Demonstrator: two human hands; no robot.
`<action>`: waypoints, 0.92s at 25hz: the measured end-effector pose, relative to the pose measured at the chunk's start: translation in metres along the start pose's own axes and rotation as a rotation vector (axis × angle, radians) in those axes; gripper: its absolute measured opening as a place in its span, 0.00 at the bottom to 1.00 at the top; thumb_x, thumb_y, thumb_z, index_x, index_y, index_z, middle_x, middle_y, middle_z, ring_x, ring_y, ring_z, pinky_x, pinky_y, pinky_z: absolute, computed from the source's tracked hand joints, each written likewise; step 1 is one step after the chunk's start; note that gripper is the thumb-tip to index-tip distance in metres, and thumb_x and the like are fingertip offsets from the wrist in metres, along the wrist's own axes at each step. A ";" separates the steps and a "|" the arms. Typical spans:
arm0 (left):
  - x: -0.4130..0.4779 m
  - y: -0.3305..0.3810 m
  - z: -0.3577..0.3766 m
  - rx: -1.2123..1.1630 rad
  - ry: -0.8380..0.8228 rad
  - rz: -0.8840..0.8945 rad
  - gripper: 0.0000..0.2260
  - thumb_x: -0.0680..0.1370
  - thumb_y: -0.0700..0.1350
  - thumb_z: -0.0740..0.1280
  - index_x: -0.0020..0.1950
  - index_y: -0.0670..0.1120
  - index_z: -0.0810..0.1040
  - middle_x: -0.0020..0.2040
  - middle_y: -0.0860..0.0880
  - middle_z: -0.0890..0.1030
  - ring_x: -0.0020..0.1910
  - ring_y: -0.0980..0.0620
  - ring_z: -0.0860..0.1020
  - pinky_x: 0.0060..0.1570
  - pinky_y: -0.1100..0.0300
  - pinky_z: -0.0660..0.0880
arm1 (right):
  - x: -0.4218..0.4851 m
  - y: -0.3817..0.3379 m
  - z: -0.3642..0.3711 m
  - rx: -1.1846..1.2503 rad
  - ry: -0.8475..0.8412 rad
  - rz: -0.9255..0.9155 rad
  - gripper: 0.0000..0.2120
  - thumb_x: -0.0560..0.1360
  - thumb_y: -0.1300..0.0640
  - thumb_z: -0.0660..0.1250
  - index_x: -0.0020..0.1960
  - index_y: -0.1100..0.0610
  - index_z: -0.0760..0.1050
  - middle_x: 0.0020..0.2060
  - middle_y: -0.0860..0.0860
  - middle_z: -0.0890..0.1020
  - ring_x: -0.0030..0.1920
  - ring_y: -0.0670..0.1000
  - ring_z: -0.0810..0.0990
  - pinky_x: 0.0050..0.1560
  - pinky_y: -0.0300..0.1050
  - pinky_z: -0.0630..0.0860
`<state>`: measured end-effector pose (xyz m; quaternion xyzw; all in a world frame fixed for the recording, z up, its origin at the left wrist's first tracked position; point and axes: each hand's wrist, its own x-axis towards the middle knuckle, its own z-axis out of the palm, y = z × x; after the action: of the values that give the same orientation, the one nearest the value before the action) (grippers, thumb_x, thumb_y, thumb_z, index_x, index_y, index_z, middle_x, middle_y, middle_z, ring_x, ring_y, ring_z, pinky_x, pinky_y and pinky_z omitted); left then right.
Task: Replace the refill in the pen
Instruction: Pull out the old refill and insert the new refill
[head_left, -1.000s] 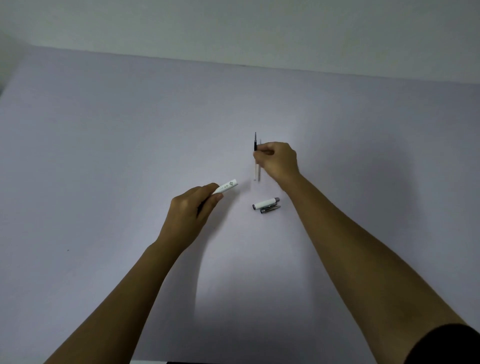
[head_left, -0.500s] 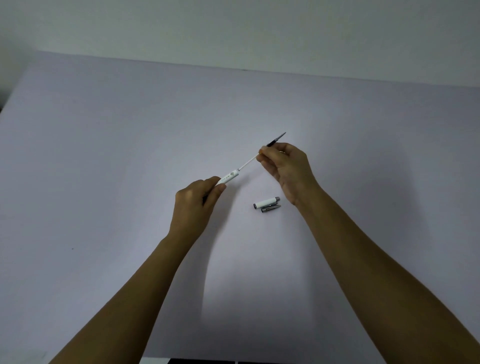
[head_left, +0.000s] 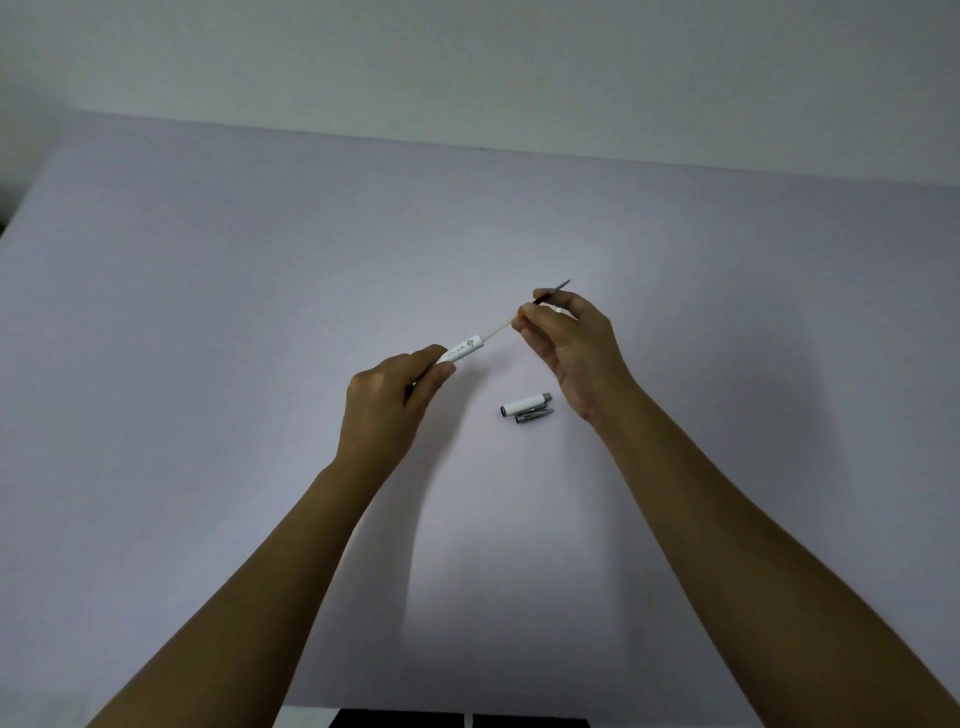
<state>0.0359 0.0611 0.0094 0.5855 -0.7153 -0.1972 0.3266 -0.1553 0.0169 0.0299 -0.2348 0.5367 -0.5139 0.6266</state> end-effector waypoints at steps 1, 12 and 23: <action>0.001 0.002 0.000 0.024 -0.010 0.004 0.06 0.77 0.46 0.66 0.51 0.47 0.80 0.28 0.49 0.72 0.26 0.51 0.68 0.29 0.63 0.65 | -0.001 -0.001 0.000 -0.013 -0.014 -0.004 0.04 0.73 0.64 0.67 0.45 0.56 0.77 0.36 0.50 0.82 0.40 0.46 0.84 0.45 0.34 0.79; 0.011 0.016 0.001 0.142 -0.139 0.052 0.06 0.79 0.38 0.62 0.51 0.38 0.77 0.31 0.41 0.75 0.28 0.44 0.69 0.30 0.52 0.68 | -0.010 -0.015 -0.003 -0.057 0.067 -0.071 0.02 0.75 0.56 0.67 0.45 0.54 0.78 0.37 0.49 0.82 0.37 0.43 0.83 0.41 0.34 0.78; 0.014 0.022 -0.004 0.151 -0.157 0.065 0.06 0.79 0.40 0.61 0.49 0.39 0.76 0.29 0.42 0.71 0.28 0.41 0.67 0.30 0.53 0.66 | -0.018 -0.008 -0.003 -0.398 0.013 0.024 0.03 0.70 0.48 0.71 0.40 0.46 0.81 0.30 0.39 0.74 0.34 0.45 0.68 0.33 0.38 0.63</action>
<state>0.0220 0.0530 0.0301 0.5677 -0.7701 -0.1770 0.2309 -0.1595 0.0309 0.0431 -0.3443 0.6347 -0.3918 0.5702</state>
